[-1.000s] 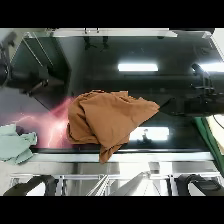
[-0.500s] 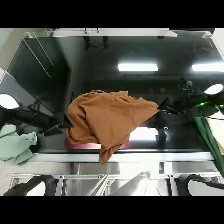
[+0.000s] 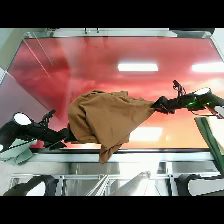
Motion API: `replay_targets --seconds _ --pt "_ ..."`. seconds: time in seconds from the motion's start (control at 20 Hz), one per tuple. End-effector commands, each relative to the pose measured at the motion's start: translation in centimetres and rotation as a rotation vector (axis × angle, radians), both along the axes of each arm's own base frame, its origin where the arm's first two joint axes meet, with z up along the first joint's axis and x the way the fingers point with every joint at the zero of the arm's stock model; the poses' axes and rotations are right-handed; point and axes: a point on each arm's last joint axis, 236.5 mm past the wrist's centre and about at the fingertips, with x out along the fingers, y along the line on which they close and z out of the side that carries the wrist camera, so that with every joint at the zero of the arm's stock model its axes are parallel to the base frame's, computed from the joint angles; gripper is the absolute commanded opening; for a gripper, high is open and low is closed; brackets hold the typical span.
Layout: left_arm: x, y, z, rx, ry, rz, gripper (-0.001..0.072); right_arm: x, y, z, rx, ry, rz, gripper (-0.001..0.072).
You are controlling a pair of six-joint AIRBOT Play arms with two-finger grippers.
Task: Fold the shirts.
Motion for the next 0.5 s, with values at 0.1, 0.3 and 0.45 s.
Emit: replay_targets --seconds 0.1,0.3,0.45 --pt "2.5 0.5 -2.1 0.008 0.018 -0.007 0.0695 0.1 -0.2 0.6 0.026 0.004 0.022 0.0413" --pt "6.3 0.9 -1.4 0.013 -0.044 -0.022 0.0013 1.7 -3.3 3.2 0.042 -0.044 -0.027 0.0413" --pt "7.0 0.8 -0.1 -0.003 -0.06 -0.061 0.0013 3.1 -6.6 3.1 0.016 -0.07 -0.118 0.0436"
